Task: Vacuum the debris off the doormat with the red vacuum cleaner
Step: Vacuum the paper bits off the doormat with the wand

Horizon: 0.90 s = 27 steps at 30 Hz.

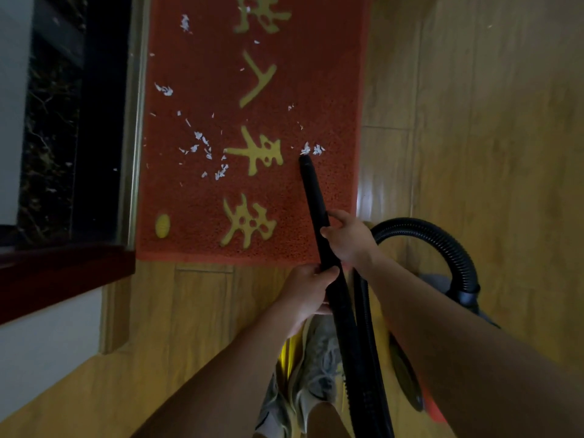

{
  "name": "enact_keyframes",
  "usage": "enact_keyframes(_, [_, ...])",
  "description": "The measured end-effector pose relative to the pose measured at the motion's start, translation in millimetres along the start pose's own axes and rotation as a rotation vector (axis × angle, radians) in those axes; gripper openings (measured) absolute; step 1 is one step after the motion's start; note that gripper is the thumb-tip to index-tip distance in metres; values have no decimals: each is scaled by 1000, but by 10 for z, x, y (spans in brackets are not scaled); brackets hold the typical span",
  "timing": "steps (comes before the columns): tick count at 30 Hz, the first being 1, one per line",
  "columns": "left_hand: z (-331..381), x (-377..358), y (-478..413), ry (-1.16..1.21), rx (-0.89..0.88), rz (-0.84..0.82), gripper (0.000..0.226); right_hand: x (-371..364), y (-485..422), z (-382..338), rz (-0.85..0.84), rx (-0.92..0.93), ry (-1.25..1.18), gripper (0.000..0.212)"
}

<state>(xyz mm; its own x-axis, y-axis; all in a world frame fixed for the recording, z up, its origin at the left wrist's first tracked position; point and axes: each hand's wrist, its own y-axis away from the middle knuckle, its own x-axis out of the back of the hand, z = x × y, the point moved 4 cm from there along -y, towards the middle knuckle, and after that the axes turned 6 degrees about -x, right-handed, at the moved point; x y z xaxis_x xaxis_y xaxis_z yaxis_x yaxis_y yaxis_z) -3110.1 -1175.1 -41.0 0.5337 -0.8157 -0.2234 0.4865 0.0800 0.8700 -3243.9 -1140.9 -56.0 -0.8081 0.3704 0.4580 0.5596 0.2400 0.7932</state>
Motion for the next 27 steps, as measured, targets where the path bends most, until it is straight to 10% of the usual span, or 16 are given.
enact_keyframes(27, [442, 53, -216, 87, 67, -24, 32, 34, -423, -459, -87, 82, 193, 44])
